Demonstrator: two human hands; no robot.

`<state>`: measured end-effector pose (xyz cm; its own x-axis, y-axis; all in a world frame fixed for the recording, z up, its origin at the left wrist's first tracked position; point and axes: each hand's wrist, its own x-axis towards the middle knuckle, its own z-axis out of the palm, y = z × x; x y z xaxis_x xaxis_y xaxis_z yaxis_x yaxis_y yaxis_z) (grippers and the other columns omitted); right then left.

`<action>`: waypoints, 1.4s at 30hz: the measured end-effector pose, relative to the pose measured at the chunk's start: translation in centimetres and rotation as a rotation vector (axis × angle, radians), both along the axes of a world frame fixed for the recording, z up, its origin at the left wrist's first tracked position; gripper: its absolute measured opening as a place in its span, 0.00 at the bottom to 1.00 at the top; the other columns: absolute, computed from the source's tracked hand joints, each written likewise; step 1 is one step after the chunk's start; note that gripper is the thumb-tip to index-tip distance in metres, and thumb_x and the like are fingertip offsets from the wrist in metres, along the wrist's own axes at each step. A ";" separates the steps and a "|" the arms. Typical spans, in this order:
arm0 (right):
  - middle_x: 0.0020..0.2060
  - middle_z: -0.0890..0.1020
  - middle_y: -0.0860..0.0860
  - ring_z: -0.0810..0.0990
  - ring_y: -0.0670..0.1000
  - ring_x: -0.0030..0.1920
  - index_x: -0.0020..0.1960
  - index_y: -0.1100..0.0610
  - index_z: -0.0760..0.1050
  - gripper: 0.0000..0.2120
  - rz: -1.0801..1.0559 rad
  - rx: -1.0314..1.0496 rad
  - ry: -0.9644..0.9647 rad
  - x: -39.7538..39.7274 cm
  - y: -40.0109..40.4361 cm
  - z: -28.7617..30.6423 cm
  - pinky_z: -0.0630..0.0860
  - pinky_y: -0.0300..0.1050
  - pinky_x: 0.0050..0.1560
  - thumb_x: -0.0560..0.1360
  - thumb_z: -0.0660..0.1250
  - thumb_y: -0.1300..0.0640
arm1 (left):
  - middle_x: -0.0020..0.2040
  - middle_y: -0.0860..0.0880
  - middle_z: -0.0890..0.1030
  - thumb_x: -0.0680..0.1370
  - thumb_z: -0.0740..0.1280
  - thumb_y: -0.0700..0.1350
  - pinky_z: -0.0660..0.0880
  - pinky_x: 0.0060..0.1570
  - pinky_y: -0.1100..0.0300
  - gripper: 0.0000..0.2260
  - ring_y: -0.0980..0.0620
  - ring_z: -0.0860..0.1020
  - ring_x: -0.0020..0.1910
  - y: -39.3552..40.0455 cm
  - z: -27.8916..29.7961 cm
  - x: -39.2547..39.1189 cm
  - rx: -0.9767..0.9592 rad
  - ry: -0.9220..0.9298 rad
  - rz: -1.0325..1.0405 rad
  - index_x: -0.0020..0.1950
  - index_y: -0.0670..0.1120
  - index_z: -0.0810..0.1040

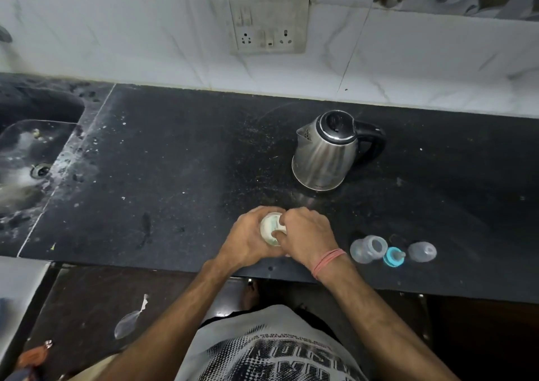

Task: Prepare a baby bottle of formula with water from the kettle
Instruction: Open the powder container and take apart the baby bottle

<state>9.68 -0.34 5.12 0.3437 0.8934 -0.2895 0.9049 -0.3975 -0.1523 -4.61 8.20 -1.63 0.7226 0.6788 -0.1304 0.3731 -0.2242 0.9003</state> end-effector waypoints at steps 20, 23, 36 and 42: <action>0.48 0.89 0.44 0.87 0.50 0.47 0.54 0.44 0.90 0.07 -0.363 0.440 0.279 -1.2 -1.9 -1.1 0.82 0.52 0.53 0.77 0.79 0.45 | 0.61 0.61 0.85 0.60 0.85 0.59 0.84 0.60 0.49 0.37 0.58 0.85 0.60 -0.8 -0.2 -0.2 0.018 -0.001 0.027 0.68 0.58 0.83; 0.47 0.87 0.45 0.85 0.52 0.48 0.54 0.44 0.90 0.06 -0.303 0.405 0.246 -1.8 -1.9 -1.3 0.81 0.53 0.53 0.79 0.77 0.45 | 0.62 0.62 0.84 0.61 0.86 0.55 0.83 0.62 0.47 0.37 0.57 0.84 0.62 -0.9 -0.5 -0.3 0.025 0.016 0.033 0.70 0.59 0.82; 0.36 0.87 0.48 0.88 0.56 0.39 0.45 0.45 0.89 0.04 -0.789 0.577 0.785 -0.7 -4.0 -2.8 0.87 0.52 0.41 0.76 0.82 0.48 | 0.63 0.64 0.82 0.61 0.86 0.67 0.83 0.61 0.50 0.38 0.60 0.82 0.63 -2.8 -0.5 0.4 0.099 0.020 0.155 0.69 0.63 0.80; 0.41 0.91 0.53 0.83 0.42 0.34 0.50 0.54 0.90 0.03 -0.863 0.634 1.065 0.4 -5.4 -2.4 0.78 0.42 0.40 0.79 0.80 0.55 | 0.74 0.67 0.75 0.56 0.90 0.68 0.75 0.77 0.47 0.58 0.60 0.75 0.76 -2.8 0.5 -0.2 -0.036 0.032 0.077 0.82 0.61 0.70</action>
